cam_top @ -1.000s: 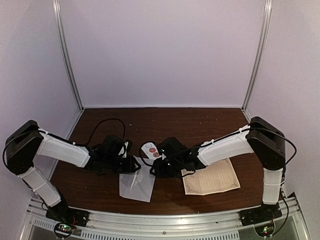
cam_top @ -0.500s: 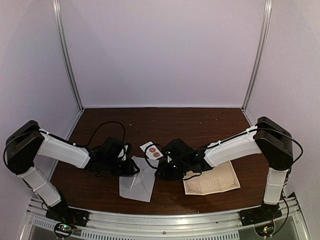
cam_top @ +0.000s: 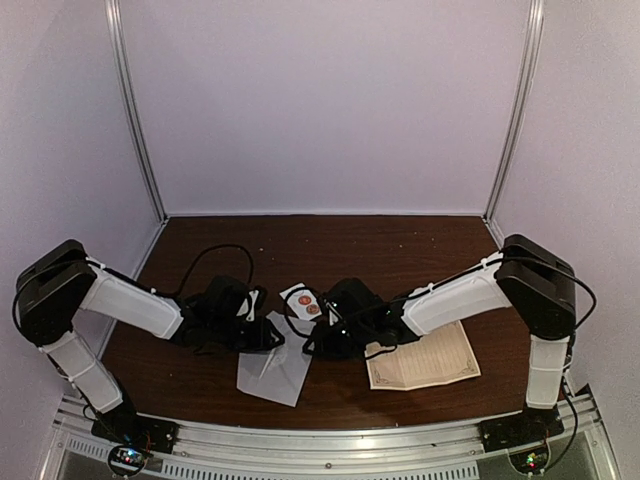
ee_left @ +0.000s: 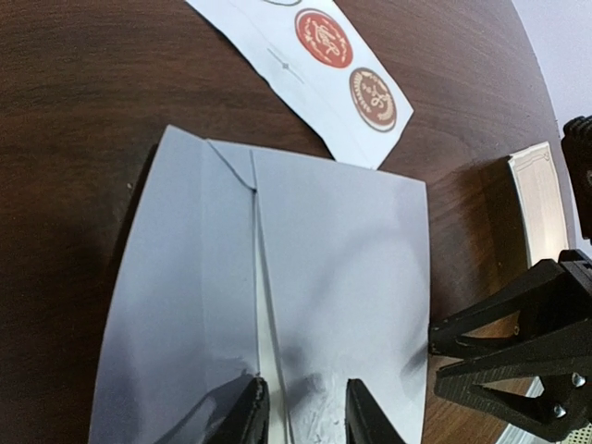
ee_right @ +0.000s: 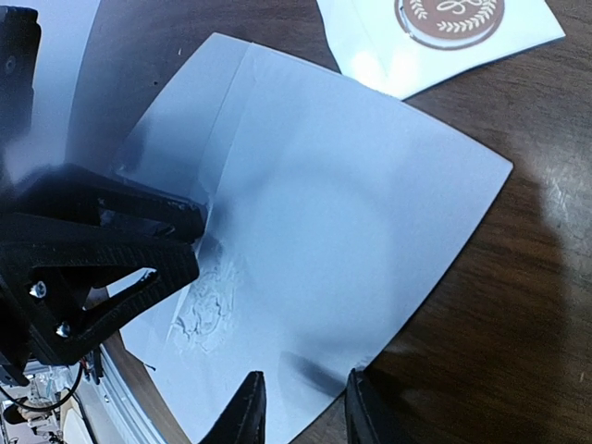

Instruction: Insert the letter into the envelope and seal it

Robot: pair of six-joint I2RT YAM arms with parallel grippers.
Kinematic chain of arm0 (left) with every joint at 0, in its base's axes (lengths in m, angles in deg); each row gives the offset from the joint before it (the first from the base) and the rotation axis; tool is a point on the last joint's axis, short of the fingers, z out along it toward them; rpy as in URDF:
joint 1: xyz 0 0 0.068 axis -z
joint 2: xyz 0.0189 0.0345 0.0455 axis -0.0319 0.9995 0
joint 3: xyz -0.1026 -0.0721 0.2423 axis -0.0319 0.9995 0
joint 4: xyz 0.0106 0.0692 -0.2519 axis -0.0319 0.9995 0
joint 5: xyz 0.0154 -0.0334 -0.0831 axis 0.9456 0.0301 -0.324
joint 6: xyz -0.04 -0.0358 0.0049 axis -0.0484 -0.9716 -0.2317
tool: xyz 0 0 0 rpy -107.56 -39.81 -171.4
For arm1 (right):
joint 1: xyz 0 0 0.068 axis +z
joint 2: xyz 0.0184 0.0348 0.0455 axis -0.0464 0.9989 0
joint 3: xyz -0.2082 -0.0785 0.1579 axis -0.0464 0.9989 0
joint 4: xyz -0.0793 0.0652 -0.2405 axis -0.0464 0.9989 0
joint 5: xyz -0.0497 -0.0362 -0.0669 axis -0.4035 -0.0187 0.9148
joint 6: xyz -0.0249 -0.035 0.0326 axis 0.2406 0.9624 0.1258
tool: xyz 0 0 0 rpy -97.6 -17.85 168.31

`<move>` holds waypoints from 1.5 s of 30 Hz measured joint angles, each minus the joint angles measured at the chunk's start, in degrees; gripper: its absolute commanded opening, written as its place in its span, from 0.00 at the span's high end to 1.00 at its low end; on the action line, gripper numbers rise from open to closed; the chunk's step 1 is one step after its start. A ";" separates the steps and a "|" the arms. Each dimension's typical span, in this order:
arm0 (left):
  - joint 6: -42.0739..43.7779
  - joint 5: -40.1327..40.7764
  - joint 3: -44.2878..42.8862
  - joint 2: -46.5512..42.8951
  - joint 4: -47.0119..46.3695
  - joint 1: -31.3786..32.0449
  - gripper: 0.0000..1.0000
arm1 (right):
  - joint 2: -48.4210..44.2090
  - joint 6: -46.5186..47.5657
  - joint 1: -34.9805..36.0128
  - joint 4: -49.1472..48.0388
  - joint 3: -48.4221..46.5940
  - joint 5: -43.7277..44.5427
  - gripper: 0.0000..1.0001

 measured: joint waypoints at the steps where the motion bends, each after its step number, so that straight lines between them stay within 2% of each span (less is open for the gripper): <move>1: -0.11 -0.09 0.02 0.15 -0.35 0.04 0.70 | 0.09 -0.07 -0.07 -0.04 -0.04 -0.09 0.71; 10: -1.07 -0.13 0.02 1.14 -2.47 0.79 0.70 | 0.66 -0.11 -0.22 0.07 -0.79 -0.33 0.71; 13: -1.16 0.39 0.02 0.94 -2.34 0.90 0.68 | 0.66 0.04 -0.20 0.26 -0.94 -0.33 0.68; 15: -1.09 1.31 0.02 0.15 -1.07 1.22 0.65 | 0.63 0.46 -0.20 0.50 -1.20 -0.28 0.64; 21: 0.83 6.78 -1.16 -7.91 9.09 1.81 0.50 | -3.04 2.51 -0.20 5.31 -1.33 0.66 0.41; 23: 2.01 8.76 -2.93 -11.61 13.00 1.55 0.44 | -6.82 3.52 -0.15 8.15 -1.33 1.70 0.35; 26: 4.37 10.32 -5.75 -16.44 17.14 0.42 0.29 | -13.66 5.33 -0.17 12.96 -1.33 4.35 0.25; 30: 8.83 10.64 -9.55 -22.47 22.53 -3.89 0.14 | -21.53 7.19 -0.15 22.49 -2.21 11.10 0.14; 33: 13.18 9.31 -12.37 -25.20 25.57 -9.07 0.07 | -24.20 7.58 -0.17 29.90 -2.67 17.18 0.11; 40: 22.84 5.81 -16.83 -26.03 28.04 -22.91 0.06 | -22.08 5.88 -0.20 45.51 -4.15 28.85 0.11; 45: 27.21 6.08 -16.83 -24.00 28.04 -25.14 0.06 | -15.41 4.79 -0.07 49.31 -9.84 31.61 0.09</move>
